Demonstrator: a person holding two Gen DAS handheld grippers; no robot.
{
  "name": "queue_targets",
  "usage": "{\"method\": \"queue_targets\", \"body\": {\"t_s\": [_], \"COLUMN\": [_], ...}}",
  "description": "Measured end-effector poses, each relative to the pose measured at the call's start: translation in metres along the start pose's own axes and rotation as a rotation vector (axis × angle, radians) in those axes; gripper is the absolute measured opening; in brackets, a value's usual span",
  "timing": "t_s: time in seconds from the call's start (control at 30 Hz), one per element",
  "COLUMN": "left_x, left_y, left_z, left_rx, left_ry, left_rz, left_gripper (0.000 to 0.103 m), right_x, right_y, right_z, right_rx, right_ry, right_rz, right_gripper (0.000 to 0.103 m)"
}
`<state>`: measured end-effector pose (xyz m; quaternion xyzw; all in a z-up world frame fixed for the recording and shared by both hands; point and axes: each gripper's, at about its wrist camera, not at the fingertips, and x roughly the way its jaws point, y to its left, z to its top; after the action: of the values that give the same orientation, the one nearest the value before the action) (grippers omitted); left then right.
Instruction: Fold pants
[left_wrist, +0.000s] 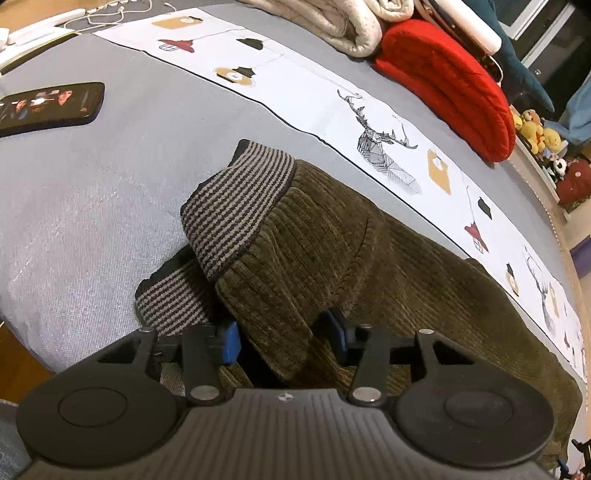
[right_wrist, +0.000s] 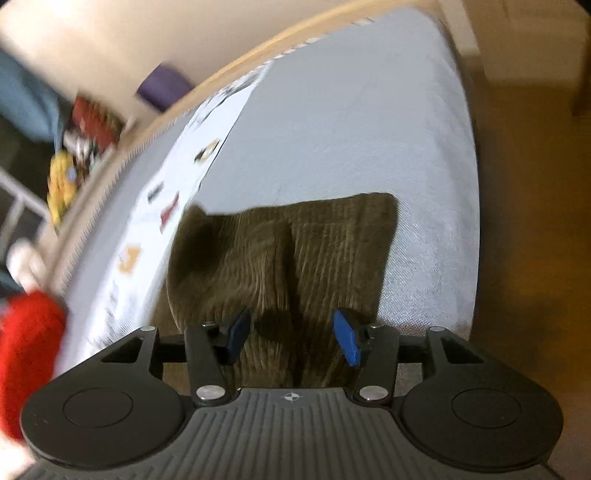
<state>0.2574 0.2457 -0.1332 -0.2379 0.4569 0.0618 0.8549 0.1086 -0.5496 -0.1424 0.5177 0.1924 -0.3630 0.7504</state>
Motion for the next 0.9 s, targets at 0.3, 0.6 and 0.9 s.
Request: {"method": "queue_targets", "body": {"t_s": [0.3, 0.6, 0.9], "left_x": [0.003, -0.003, -0.036], "left_y": [-0.014, -0.027, -0.002], "left_z": [-0.004, 0.005, 0.014], "left_rx": [0.030, 0.070, -0.026], "left_ry": [-0.017, -0.035, -0.011], "left_rz": [0.061, 0.106, -0.006], "left_gripper": [0.059, 0.022, 0.015], "right_x": [0.028, 0.033, -0.034], "right_y": [0.010, 0.058, 0.073], "right_z": [0.018, 0.017, 0.062], "right_rx": [-0.066, -0.306, -0.285], "right_ry": [-0.065, -0.151, -0.165], "right_rz": [0.024, -0.001, 0.028], "right_gripper": [0.054, 0.012, 0.011]}}
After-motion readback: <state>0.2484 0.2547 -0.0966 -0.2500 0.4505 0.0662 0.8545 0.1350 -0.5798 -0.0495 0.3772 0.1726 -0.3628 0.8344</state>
